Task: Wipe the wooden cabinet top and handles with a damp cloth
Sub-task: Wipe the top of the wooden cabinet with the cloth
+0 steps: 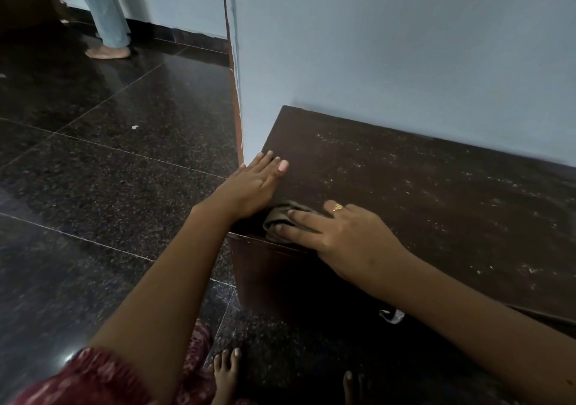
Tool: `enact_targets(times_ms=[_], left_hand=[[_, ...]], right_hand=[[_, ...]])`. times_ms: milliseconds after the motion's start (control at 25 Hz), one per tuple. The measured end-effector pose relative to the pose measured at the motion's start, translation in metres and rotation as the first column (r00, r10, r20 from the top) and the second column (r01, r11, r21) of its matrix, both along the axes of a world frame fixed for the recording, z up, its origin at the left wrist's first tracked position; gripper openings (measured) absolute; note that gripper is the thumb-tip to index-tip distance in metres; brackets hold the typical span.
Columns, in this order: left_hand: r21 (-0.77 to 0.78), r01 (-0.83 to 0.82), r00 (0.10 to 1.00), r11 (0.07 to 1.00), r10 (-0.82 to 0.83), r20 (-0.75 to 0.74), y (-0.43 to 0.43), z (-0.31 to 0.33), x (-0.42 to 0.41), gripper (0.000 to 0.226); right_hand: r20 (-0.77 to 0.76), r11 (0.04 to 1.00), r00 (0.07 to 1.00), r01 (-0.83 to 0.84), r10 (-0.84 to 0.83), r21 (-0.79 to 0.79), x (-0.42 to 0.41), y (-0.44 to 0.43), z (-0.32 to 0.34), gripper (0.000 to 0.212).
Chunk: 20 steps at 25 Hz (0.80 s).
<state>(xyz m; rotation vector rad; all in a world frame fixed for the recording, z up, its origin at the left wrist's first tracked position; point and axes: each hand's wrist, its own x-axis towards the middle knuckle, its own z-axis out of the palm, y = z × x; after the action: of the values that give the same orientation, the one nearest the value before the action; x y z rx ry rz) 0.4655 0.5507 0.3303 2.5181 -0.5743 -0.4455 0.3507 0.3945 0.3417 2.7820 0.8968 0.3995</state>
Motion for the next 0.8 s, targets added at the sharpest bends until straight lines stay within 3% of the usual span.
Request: enact_targets(times_ms=[120,240,440,600,800], left_hand=[[0.0,0.019,1.0,1.0,-0.019,-0.016,0.0,-0.001,0.0,0.058],[-0.011,0.016,1.0,1.0,-0.017,-0.023,-0.002,0.0,-0.002,0.059],[0.212,0.053,0.997,0.976,-0.064,0.046,-0.006,-0.004,0.0,0.063],[0.257,0.054,0.998,0.965,-0.064,0.029,-0.01,-0.006,0.001,0.07],[0.3,0.053,0.997,0.952,-0.068,0.039,-0.011,-0.007,0.002,0.072]], right_hand=[[-0.009,0.993,0.993,0.114,-0.114,-0.021,0.014,-0.017,0.005,0.049],[-0.111,0.974,0.968,0.222,-0.226,-0.054,0.043,-0.016,0.021,0.05],[-0.177,0.922,0.905,0.386,-0.386,-0.034,0.116,-0.025,0.024,0.051],[-0.217,0.836,0.814,0.549,-0.539,-0.018,0.181,-0.037,0.02,0.043],[-0.231,0.777,0.756,0.629,-0.613,-0.005,0.207,-0.047,0.024,0.044]])
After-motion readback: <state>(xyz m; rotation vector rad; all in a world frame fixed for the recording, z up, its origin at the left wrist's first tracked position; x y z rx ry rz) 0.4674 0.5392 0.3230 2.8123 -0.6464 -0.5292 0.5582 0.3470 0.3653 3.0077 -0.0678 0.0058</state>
